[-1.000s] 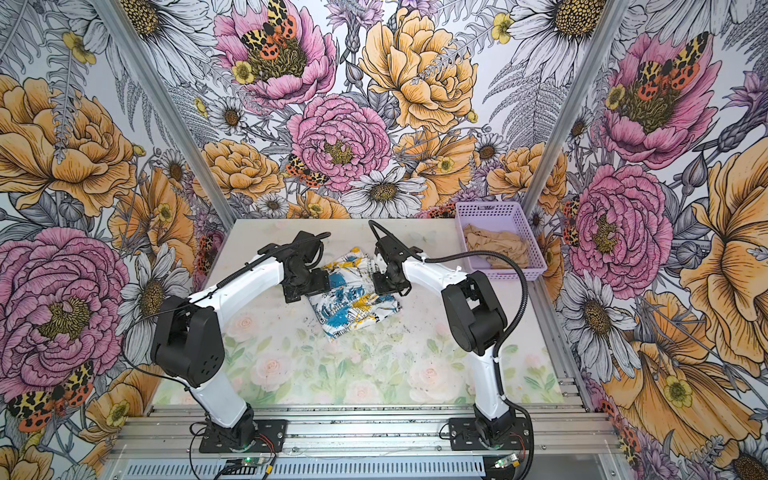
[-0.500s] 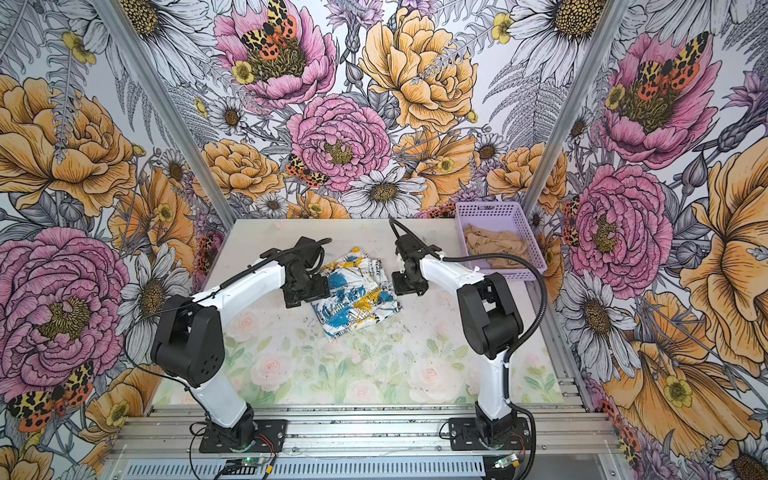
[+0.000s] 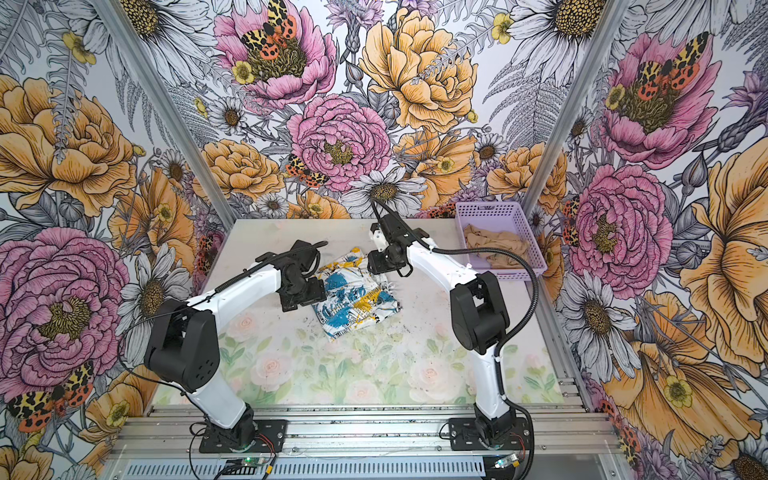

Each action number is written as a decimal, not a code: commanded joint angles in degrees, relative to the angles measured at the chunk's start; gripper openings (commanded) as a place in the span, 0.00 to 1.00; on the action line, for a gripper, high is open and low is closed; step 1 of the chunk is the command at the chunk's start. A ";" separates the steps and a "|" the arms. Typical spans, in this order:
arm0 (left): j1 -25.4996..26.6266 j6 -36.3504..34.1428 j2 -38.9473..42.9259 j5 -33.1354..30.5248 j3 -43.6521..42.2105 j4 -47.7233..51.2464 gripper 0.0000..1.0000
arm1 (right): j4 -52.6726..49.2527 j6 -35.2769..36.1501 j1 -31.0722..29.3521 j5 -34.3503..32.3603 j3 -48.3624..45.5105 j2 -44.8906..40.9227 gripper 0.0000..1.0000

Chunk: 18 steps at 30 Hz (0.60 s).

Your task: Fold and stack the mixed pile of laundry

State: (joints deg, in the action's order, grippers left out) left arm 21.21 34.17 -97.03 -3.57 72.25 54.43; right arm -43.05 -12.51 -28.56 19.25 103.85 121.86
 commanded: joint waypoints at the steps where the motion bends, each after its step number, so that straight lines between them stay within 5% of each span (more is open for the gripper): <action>1: -0.80 -0.39 1.52 0.49 -0.83 -2.05 0.82 | -0.43 0.35 -0.05 5.00 1.85 3.98 0.48; 18: -1.27 -0.42 2.02 0.76 -2.28 -2.67 0.81 | -0.41 0.23 0.77 1.41 1.23 6.49 0.46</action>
State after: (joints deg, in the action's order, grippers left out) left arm 20.43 34.17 -96.92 -3.55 70.48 53.19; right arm -43.53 -12.49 -28.36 22.13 104.31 128.25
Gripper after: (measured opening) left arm 0.815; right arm 0.460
